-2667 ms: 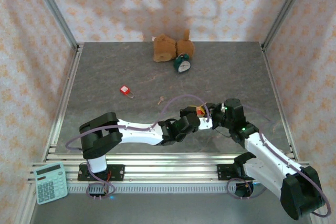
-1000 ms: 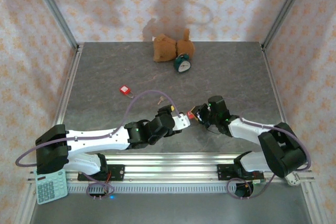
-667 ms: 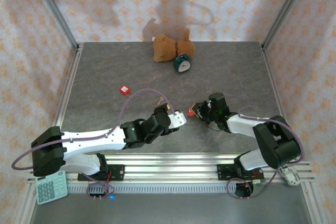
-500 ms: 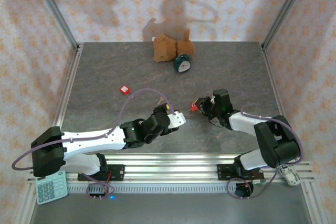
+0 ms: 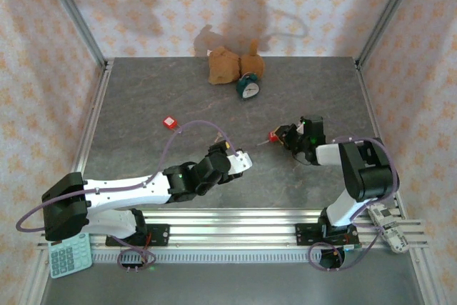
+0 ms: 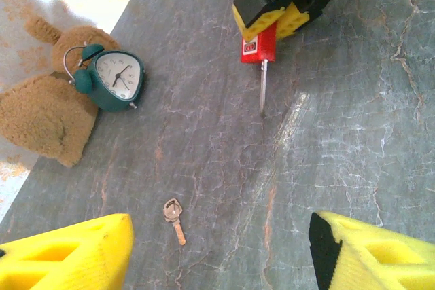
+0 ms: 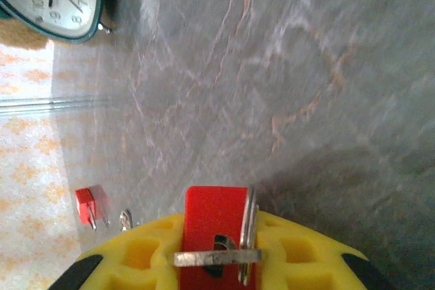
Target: Unlock with the key
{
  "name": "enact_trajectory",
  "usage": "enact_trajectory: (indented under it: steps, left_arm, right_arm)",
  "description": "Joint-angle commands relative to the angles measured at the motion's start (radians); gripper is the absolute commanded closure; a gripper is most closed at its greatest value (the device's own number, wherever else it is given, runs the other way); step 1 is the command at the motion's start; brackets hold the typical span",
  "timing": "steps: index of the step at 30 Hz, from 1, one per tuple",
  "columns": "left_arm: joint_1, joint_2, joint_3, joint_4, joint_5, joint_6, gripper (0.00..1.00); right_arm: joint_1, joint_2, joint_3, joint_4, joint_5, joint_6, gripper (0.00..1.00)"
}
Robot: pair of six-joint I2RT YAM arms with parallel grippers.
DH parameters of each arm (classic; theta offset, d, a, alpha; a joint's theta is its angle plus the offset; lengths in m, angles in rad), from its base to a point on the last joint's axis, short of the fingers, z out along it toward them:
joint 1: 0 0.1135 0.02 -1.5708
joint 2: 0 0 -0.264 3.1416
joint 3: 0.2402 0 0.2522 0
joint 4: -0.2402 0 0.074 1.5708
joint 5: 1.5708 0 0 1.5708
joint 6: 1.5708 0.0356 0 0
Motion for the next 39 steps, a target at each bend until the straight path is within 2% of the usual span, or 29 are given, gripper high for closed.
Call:
enact_trajectory:
  steps: [1, 9, 13, 17, 19, 22, 27, 30, 34, 37, 39]
  left_arm:
    - [0.005, -0.039, -0.011, 0.022, -0.031, 0.000, 0.30]
    - [0.008, -0.026, -0.009, 0.033, -0.034, 0.017, 0.30]
    - [0.008, -0.014, -0.004, 0.043, -0.034, 0.027, 0.30]
    - [0.008, -0.006, -0.008, 0.058, -0.037, 0.031, 0.30]
    - [0.008, -0.006, -0.013, 0.059, -0.034, 0.024, 0.30]
    - [0.007, -0.009, -0.015, 0.059, -0.031, 0.020, 0.30]
    - [0.008, -0.042, -0.030, 0.055, -0.035, 0.013, 0.30]
    - [0.008, -0.066, -0.044, 0.059, -0.047, 0.006, 0.30]
    - [0.008, -0.102, -0.061, 0.103, -0.135, -0.012, 0.29]
    - [0.011, -0.121, -0.082, 0.197, -0.295, -0.019, 0.27]
    - [0.025, -0.126, -0.087, 0.232, -0.382, -0.036, 0.21]
  right_arm:
    - [-0.031, 0.031, 0.018, 0.058, -0.022, -0.038, 0.80]
    - [-0.082, 0.064, 0.043, 0.099, -0.060, -0.054, 0.78]
    - [-0.090, 0.071, 0.064, 0.062, -0.056, -0.062, 0.75]
    - [-0.093, 0.055, 0.049, 0.003, -0.012, -0.106, 0.65]
    - [-0.098, 0.049, 0.051, -0.034, -0.003, -0.120, 0.64]
    - [-0.105, 0.025, 0.039, -0.062, 0.018, -0.115, 0.55]
    - [-0.116, -0.068, 0.052, -0.270, 0.140, -0.131, 0.42]
    - [-0.121, -0.132, 0.051, -0.376, 0.213, -0.148, 0.37]
    - [-0.120, -0.255, 0.050, -0.513, 0.294, -0.177, 0.34]
    - [-0.121, -0.360, 0.051, -0.588, 0.270, -0.184, 0.34]
    - [-0.118, -0.431, 0.049, -0.636, 0.245, -0.182, 0.34]
